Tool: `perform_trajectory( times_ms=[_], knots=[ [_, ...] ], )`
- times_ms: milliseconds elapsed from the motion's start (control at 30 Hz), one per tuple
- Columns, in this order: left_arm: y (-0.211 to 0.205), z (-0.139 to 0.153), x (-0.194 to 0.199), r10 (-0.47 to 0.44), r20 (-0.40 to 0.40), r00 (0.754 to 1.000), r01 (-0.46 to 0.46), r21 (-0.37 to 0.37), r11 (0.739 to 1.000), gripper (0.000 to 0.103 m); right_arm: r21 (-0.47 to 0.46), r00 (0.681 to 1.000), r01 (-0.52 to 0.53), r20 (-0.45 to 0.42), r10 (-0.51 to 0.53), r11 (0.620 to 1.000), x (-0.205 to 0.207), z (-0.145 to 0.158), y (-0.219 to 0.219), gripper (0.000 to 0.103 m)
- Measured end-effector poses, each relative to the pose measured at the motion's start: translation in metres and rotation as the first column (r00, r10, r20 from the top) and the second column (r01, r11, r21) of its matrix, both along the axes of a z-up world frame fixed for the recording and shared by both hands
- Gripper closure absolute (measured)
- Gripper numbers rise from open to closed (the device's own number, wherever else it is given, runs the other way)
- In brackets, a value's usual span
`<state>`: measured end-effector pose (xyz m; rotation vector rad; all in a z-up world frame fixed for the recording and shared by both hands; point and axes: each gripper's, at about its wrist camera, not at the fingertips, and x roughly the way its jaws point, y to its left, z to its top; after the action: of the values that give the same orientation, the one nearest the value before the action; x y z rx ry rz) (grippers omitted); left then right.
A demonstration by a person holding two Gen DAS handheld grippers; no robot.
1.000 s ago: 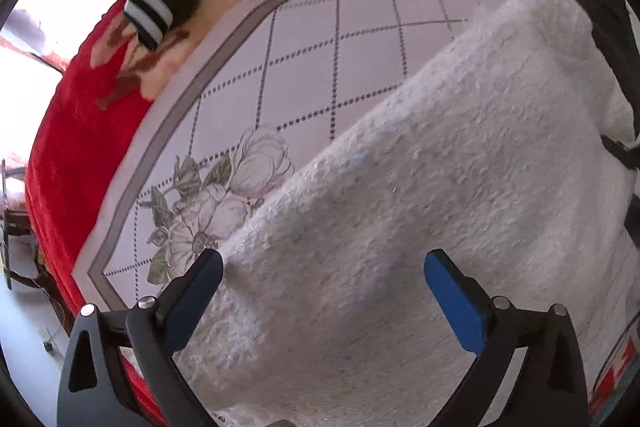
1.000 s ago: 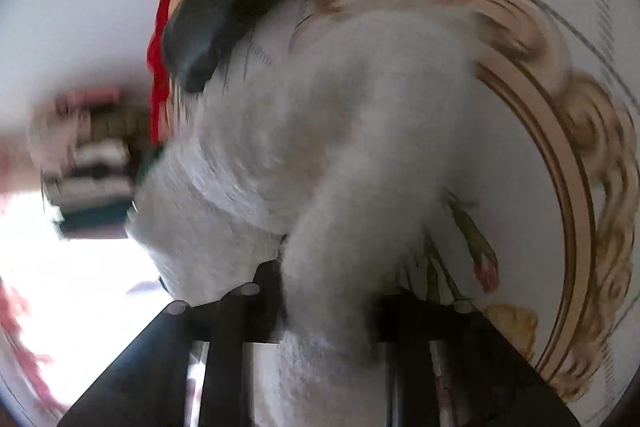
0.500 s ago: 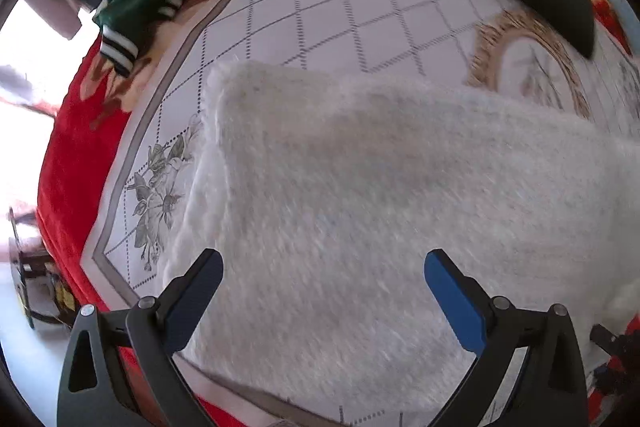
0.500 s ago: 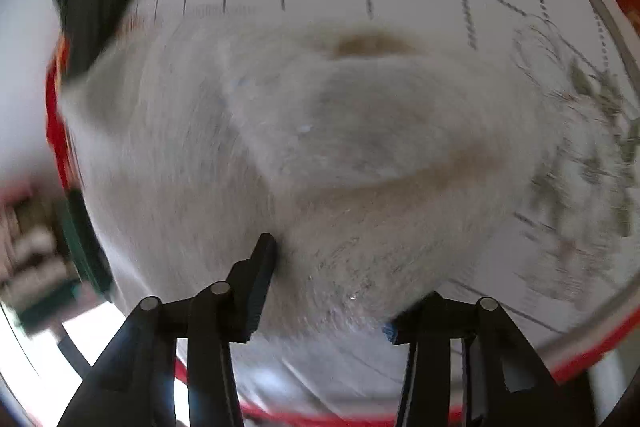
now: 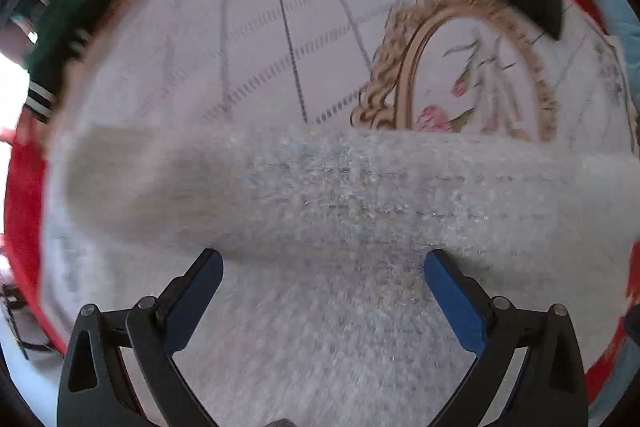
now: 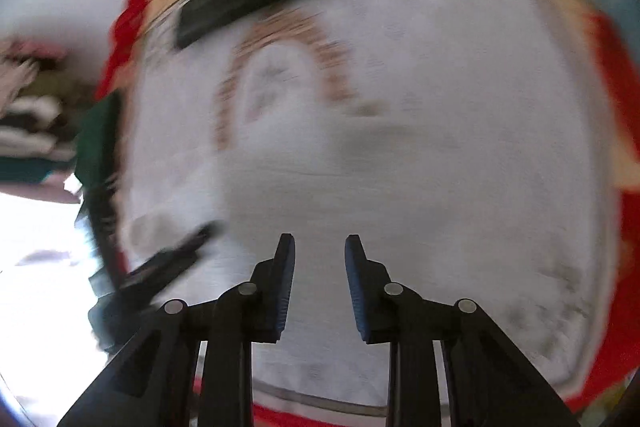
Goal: Fold large clothes
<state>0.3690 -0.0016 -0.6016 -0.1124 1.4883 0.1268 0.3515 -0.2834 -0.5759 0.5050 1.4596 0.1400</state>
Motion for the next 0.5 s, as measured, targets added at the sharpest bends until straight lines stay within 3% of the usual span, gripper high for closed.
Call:
perform_trajectory(
  times_ms=[100,167,233,267,400,500],
  knots=[
    [0.016,-0.017,0.006,0.045,-0.017,0.999,-0.046,-0.063,0.997,0.000,0.027,0.992,-0.110,-0.057,0.112,0.994,0.037,-0.038,0.055,0.075],
    [0.025,-0.014,0.005,0.061,-0.018,0.998,-0.062,-0.080,0.995,0.000,-0.011,0.974,-0.189,-0.131,0.186,0.982,0.052,-0.076,0.079,0.075],
    [0.032,-0.010,0.002,0.079,-0.024,0.997,-0.081,-0.069,0.994,0.000,-0.068,0.951,-0.236,-0.219,0.216,0.969,0.061,-0.114,0.090,0.077],
    [0.037,-0.008,-0.001,0.092,-0.026,0.995,-0.094,-0.057,0.994,0.000,-0.065,0.954,-0.204,-0.238,0.184,0.977,0.067,-0.128,0.089,0.079],
    [0.056,-0.001,-0.012,0.154,-0.044,0.987,-0.156,-0.042,0.987,0.000,-0.058,0.935,-0.179,-0.322,0.152,0.982,0.090,-0.143,0.090,0.080],
    [0.075,0.022,-0.026,0.201,-0.002,0.980,-0.201,-0.006,0.980,0.000,-0.065,0.915,-0.210,-0.366,0.173,0.976,0.099,-0.120,0.095,0.080]
  ],
)
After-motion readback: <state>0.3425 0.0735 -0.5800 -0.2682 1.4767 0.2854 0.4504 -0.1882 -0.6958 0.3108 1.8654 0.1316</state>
